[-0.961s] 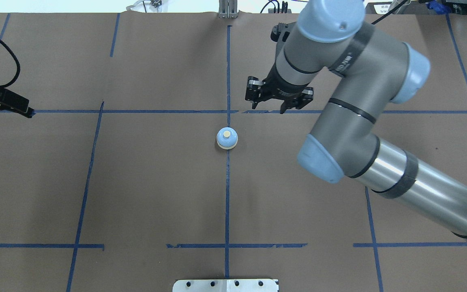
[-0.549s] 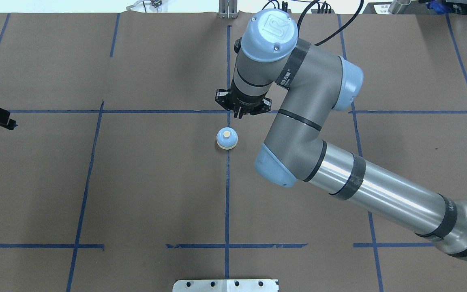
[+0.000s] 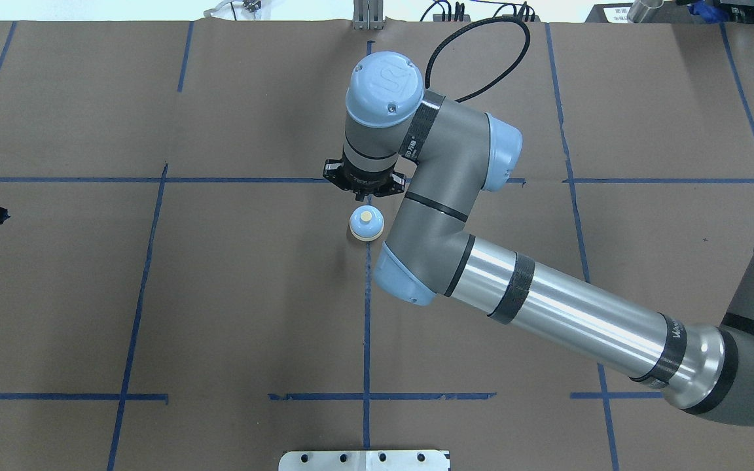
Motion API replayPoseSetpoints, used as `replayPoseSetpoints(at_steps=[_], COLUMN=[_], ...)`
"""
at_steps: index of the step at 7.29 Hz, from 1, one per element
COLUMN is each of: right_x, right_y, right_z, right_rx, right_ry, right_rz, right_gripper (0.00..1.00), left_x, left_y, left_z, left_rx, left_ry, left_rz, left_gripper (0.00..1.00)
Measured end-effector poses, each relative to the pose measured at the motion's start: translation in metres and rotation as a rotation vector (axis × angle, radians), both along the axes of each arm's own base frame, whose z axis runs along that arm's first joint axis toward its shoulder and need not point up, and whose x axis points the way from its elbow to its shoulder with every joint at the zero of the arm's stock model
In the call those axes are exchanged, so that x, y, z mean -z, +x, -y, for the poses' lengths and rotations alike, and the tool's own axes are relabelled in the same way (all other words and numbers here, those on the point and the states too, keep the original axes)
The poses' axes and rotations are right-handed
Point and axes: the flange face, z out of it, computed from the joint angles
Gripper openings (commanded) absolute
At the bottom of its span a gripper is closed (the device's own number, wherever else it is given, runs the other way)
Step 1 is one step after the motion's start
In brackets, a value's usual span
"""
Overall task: Place and press bell with both arms
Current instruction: 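Press down on the bell top with the closed right gripper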
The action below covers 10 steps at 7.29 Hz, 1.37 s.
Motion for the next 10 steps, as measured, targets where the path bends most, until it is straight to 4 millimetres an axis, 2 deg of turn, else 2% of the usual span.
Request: replayPoseSetpoints(at_steps=[6, 10], right_x=[-0.022, -0.023], right_y=[-0.025, -0.030], right_z=[-0.009, -0.012], right_rx=[0.017, 0.012], right_ry=[-0.002, 0.012], right_rz=[-0.051, -0.060], right_gripper=[0.00, 0.00], left_x=[0.007, 0.011], left_y=[-0.004, -0.005], left_z=[-0.007, -0.009], left_rx=[0.000, -0.001], left_ry=[0.010, 0.017], left_rz=[-0.006, -0.010], left_gripper=[1.00, 1.00])
